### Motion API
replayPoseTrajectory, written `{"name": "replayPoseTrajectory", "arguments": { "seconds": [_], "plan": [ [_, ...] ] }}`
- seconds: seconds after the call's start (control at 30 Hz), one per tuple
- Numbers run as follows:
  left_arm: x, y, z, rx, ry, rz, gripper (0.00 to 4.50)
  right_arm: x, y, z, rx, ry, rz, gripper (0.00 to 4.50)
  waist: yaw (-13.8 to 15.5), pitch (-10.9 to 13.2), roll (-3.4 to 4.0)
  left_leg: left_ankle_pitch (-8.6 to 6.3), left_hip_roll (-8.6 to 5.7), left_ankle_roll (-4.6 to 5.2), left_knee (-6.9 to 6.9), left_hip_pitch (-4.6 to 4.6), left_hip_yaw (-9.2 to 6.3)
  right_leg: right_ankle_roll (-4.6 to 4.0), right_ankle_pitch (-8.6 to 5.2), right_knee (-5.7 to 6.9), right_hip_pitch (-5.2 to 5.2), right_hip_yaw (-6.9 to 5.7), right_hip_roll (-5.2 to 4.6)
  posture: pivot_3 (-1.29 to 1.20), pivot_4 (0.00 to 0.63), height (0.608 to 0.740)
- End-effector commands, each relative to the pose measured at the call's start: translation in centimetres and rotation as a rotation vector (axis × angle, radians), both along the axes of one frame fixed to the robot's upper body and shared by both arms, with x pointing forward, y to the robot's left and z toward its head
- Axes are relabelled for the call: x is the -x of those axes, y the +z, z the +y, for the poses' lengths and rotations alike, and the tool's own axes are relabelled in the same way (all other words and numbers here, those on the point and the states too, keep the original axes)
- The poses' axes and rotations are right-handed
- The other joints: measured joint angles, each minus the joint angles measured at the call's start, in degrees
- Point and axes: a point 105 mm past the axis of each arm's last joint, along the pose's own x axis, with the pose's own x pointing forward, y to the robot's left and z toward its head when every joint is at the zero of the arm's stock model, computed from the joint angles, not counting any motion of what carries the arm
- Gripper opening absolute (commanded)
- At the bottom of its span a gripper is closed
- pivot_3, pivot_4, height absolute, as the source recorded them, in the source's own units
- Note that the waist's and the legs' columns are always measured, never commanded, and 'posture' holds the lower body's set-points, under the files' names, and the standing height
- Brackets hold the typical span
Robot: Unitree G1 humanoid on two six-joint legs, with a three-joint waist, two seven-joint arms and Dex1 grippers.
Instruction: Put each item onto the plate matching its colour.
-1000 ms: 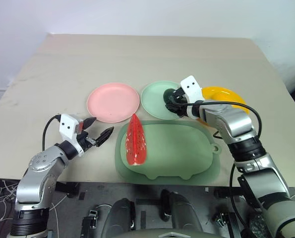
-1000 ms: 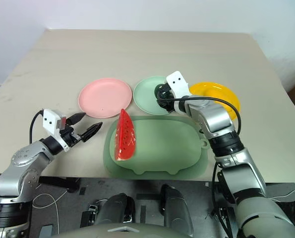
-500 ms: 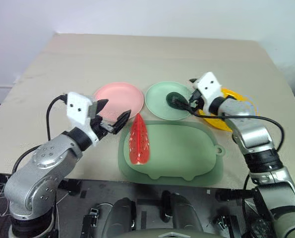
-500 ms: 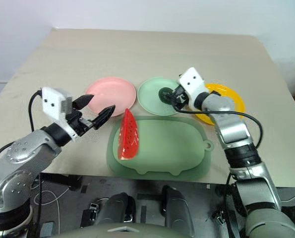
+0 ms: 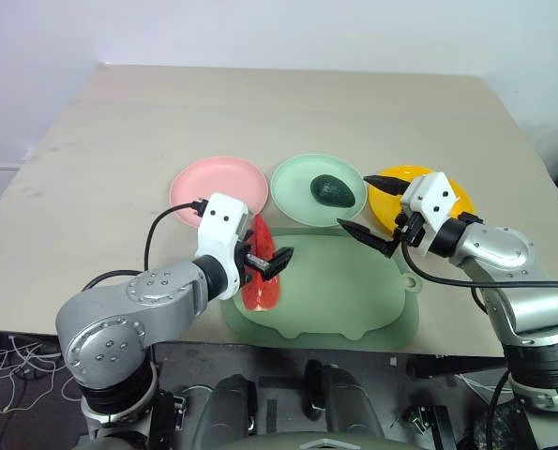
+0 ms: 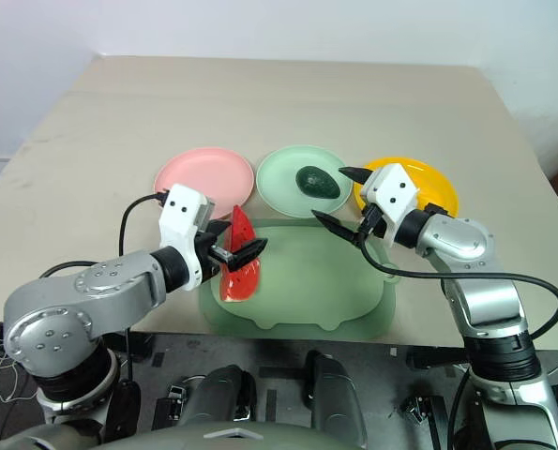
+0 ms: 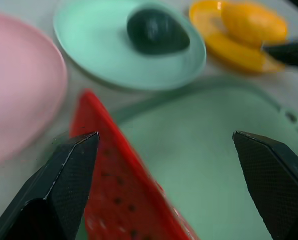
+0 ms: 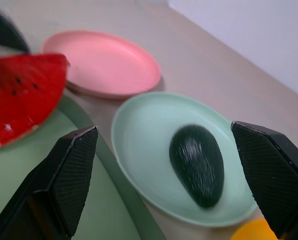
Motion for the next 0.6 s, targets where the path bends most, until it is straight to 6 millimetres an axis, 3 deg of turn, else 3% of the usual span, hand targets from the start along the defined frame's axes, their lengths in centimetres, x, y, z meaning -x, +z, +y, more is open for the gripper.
{"name": "replayPoseTrajectory", "arguments": {
  "seconds": [0.03,0.3,0.47,0.6],
  "plan": [
    [-0.4,-1.8,0.6,-0.060,0.069,0.059,4.50,1.2,1.1,0.7,-0.027,0.065,-0.014,4.47,0.07,0.00,0.00,0.03,0.00,-0.06,0.00,0.00,0.00,0.00,0.00,-0.01,0.00,0.00,0.00,0.00,0.150,0.740],
    [-1.0,-4.2,0.1,-0.076,0.108,0.176,4.50,2.3,0.1,1.1,-0.026,0.095,0.032,4.47,0.13,-0.01,-0.03,-0.08,-0.06,0.16,0.02,-0.01,-0.03,-0.01,0.00,-0.01,0.02,-0.01,-0.06,0.00,0.150,0.740],
    [-1.3,-4.9,-0.2,-0.064,0.095,0.215,3.55,3.2,-0.8,0.9,-0.001,0.107,0.078,4.50,0.24,-0.04,-0.02,-0.09,-0.07,0.16,0.02,0.07,-0.03,-0.01,-0.01,-0.01,0.12,-0.01,-0.07,0.00,0.150,0.740],
    [-1.4,-4.4,-0.2,-0.059,0.086,0.195,3.53,3.8,-1.2,0.6,-0.009,0.116,0.132,4.50,0.22,-0.04,-0.02,-0.10,-0.08,0.18,0.03,0.13,-0.05,-0.16,-0.10,-0.01,0.19,-0.01,-0.10,0.00,0.150,0.740]
  ]
}}
